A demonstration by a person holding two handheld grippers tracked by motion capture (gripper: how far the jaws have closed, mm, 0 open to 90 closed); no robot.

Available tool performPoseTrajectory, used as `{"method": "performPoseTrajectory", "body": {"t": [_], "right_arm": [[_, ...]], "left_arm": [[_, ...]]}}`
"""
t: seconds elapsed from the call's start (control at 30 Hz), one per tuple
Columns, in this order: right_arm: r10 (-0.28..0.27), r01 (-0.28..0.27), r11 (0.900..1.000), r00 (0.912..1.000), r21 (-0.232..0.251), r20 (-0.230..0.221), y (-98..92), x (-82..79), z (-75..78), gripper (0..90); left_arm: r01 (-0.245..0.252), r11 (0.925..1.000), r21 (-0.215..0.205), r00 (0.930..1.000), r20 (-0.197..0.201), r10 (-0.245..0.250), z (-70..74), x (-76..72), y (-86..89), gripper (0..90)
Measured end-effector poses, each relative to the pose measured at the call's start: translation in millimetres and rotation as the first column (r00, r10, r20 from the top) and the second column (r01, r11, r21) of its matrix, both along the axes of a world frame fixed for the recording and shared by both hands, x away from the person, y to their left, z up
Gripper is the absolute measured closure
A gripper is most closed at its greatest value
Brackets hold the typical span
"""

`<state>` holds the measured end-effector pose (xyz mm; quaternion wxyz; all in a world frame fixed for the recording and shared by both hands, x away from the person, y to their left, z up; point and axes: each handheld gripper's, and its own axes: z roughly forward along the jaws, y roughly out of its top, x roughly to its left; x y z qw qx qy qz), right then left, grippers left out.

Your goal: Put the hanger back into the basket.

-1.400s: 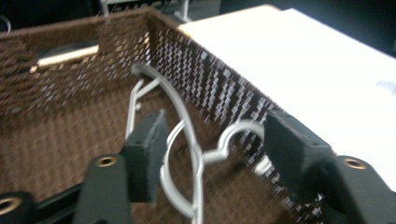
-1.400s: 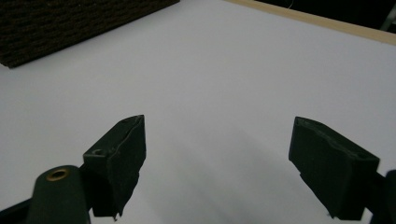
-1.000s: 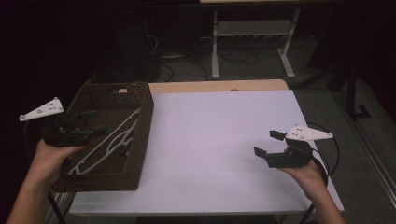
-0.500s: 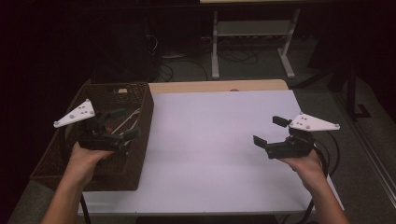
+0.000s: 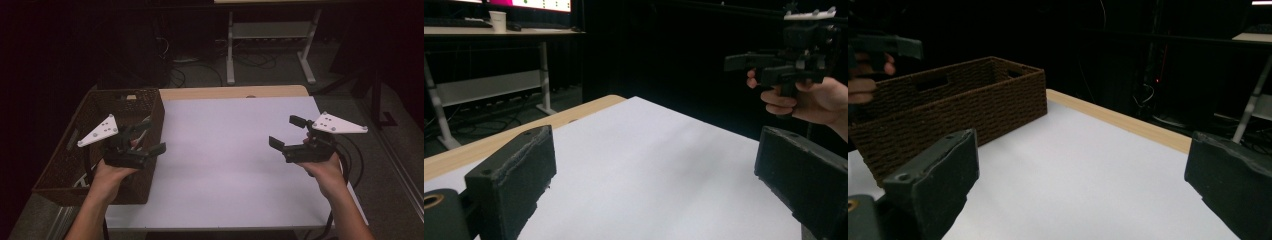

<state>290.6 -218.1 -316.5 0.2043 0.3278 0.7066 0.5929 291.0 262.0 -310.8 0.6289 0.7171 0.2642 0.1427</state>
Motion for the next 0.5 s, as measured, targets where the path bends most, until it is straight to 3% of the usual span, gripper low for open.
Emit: {"method": "performPoseTrajectory", "body": {"t": [0.5], "right_arm": [[0.007, -0.007, 1.0, 0.9999, 0.001, 0.009, -0.8, 0.1, 0.2, 0.5]], "left_arm": [[0.015, 0.9999, -0.008, 0.9995, -0.026, -0.015, -13.3, 3.0, -3.0, 2.9]]}}
